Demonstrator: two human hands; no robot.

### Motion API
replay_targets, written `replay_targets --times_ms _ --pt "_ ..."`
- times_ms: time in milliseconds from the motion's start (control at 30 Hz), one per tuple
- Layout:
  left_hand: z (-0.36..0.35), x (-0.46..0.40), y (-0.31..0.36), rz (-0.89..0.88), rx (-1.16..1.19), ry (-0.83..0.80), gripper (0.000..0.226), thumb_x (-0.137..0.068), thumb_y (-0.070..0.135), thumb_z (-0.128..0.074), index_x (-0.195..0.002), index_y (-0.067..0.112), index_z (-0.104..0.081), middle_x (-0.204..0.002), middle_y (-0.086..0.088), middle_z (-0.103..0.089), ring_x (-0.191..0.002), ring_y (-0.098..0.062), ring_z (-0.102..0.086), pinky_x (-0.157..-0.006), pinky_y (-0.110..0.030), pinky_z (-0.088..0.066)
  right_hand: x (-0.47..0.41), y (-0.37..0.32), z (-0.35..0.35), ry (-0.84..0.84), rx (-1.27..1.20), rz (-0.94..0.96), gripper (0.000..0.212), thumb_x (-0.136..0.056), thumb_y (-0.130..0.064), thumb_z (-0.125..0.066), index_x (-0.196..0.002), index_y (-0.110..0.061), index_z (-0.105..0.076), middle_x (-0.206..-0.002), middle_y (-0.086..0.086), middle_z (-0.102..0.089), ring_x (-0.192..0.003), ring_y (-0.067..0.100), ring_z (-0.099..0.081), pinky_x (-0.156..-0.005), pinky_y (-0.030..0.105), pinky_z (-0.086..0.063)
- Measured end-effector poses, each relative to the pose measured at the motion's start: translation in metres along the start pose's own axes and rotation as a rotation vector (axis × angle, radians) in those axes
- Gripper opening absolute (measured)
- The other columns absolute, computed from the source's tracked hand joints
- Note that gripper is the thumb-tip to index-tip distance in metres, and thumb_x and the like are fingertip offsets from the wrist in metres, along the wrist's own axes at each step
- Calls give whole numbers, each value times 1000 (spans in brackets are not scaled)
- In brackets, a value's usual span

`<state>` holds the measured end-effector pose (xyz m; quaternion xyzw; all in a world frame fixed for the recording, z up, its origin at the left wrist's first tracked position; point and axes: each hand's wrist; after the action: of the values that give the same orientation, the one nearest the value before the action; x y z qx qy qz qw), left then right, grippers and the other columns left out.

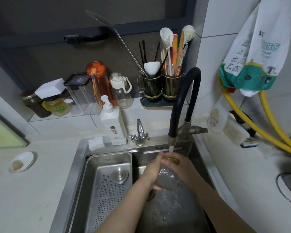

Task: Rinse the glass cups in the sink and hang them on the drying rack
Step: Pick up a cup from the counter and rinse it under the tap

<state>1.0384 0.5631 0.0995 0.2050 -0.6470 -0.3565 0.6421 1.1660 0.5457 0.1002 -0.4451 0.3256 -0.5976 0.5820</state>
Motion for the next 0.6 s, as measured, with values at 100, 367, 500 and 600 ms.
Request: replay_targets --times_ms 100,367,500,600 --pt "1 1 5 -77 31 -1 63 -87 71 -39 -135 31 -49 -136 -2 -49 -127 -28 -48 -95 -43 -49 -7 -3 -6 108 -171 -48 11 -82 -35 -68 -93 -34 -66 -89 -8 -70 -86 12 -67 -78 25 -52" --pt "12 10 -25 -598 52 125 25 -84 35 -71 -108 39 -66 -107 19 -70 -105 7 -61 -91 -12 -45 -17 -5 -9 79 -478 -154 22 -86 -32 -66 -90 -10 -69 -75 1 -71 -70 14 -67 -65 26 -50" --pt "4 7 -10 -511 87 329 18 -89 42 -62 -81 30 -74 -77 14 -72 -79 0 -66 -78 -18 -48 -20 -7 -17 194 -508 -118 17 -85 -25 -68 -89 -9 -62 -79 4 -66 -74 16 -64 -70 30 -51" --pt "-3 8 6 -340 24 407 50 -95 47 -45 -61 17 -66 -64 -1 -65 -75 -24 -61 -71 -29 -44 -20 -8 -15 247 -481 -154 13 -89 -22 -62 -100 -16 -57 -89 3 -64 -79 16 -63 -69 27 -51"
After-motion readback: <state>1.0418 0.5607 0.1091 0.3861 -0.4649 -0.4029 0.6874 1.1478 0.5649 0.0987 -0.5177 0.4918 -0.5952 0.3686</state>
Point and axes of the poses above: each hand's wrist, its own x-axis away from the middle knuckle, its own z-axis out of the back of the hand, y = z × x
